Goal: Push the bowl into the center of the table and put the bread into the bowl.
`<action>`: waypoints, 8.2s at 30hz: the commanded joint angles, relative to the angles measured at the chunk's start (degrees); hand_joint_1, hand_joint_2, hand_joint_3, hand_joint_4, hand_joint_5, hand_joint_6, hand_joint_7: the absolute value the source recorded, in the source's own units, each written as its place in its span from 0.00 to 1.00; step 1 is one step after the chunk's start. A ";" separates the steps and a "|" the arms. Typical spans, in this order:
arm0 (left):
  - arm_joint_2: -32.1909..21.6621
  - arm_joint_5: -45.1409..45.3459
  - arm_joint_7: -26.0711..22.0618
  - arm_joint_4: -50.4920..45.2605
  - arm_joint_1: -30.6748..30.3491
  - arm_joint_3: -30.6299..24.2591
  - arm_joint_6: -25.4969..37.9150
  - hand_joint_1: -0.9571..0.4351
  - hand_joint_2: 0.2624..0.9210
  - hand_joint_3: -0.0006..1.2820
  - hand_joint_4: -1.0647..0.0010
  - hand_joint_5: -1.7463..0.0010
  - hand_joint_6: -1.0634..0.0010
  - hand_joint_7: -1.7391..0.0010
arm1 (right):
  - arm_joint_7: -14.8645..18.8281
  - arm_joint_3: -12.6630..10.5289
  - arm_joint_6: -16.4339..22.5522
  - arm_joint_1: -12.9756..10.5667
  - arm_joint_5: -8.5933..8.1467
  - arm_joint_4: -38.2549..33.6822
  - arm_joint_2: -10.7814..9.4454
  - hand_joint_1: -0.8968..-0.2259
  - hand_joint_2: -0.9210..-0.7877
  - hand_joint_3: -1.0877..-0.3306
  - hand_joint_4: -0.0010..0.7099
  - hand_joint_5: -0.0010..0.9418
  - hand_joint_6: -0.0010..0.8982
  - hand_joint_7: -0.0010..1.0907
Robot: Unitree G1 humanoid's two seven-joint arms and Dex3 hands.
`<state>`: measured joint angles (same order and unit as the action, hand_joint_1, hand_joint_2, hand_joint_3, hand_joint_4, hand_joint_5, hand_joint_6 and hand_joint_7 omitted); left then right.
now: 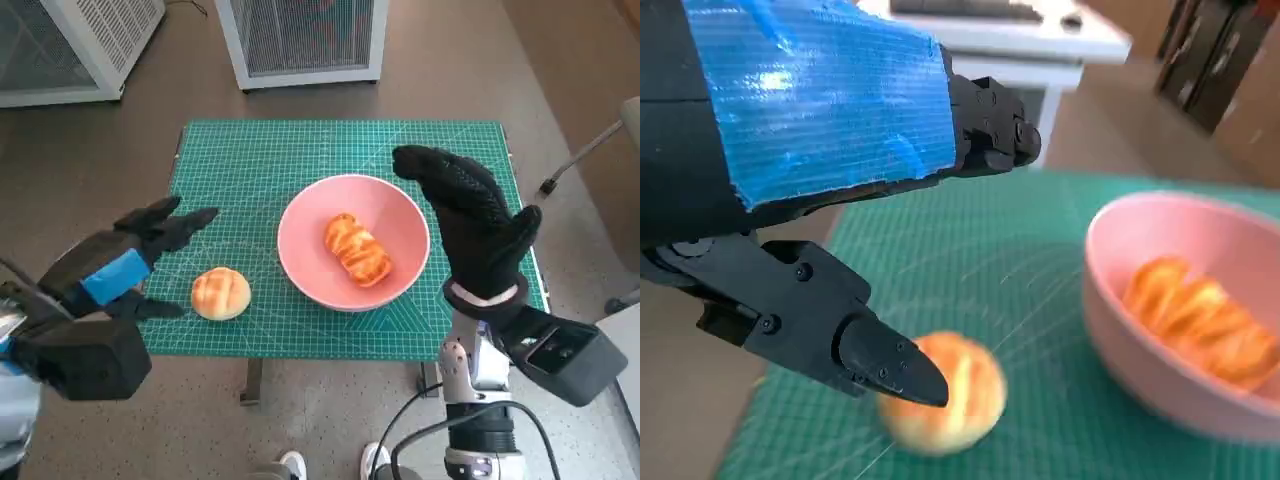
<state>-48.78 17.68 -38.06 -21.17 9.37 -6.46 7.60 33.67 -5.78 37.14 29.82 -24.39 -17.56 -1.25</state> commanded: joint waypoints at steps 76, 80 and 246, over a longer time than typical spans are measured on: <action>13.16 27.53 22.28 38.35 11.86 25.78 -3.88 0.73 0.90 0.02 0.38 0.85 0.38 0.82 | -0.83 0.27 -0.34 -2.24 2.03 0.46 1.17 0.70 0.48 0.61 0.48 0.00 0.00 0.74; 12.82 27.50 22.16 38.43 11.97 25.99 -4.46 0.70 0.97 0.09 0.41 0.42 0.50 0.44 | -0.98 0.25 -0.28 -2.29 2.15 0.44 1.15 0.70 0.49 0.61 0.48 0.00 0.00 0.74; 42.96 -28.70 17.18 25.80 24.34 3.31 -33.44 0.33 0.95 0.21 1.00 0.72 1.00 0.59 | -11.72 -3.95 -5.21 6.27 7.78 6.12 11.88 0.69 0.00 0.84 0.44 0.00 0.14 0.53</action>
<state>-6.06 -10.33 -21.58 5.37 33.97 -2.82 -24.33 22.57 -10.01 33.08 36.71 -17.48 -11.87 10.20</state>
